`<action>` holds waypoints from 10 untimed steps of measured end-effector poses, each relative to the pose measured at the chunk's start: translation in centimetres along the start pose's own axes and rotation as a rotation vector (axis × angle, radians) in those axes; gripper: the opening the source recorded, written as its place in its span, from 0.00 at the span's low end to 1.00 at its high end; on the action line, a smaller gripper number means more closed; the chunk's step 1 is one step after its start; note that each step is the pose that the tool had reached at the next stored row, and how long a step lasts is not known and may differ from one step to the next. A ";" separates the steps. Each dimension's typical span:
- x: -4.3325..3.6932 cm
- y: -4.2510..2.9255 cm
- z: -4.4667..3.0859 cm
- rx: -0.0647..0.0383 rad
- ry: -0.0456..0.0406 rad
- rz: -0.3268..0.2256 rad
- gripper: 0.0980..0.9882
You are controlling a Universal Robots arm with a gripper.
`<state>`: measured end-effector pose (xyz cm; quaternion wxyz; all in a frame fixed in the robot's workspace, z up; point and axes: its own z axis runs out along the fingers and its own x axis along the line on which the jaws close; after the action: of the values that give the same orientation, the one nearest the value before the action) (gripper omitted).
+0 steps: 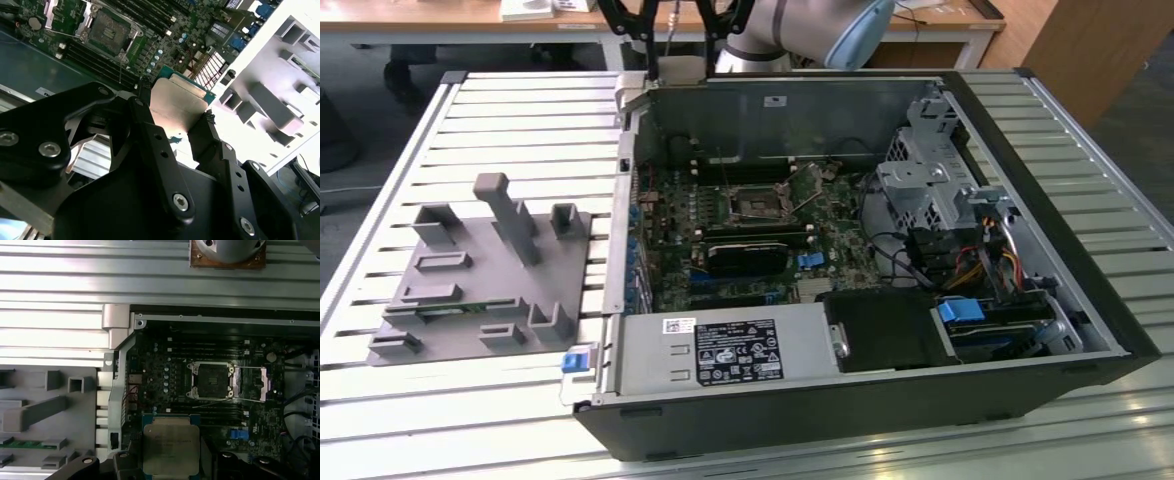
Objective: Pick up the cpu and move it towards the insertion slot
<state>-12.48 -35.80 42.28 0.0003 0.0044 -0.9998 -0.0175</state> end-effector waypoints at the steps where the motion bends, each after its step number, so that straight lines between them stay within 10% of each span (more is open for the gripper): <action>1: -0.11 0.02 0.00 0.000 0.0000 0.000 0.50; 10: -1.08 0.20 0.01 0.000 0.0000 0.000 0.50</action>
<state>-11.40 -35.59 42.28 0.0003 0.0044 -0.9998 -0.0175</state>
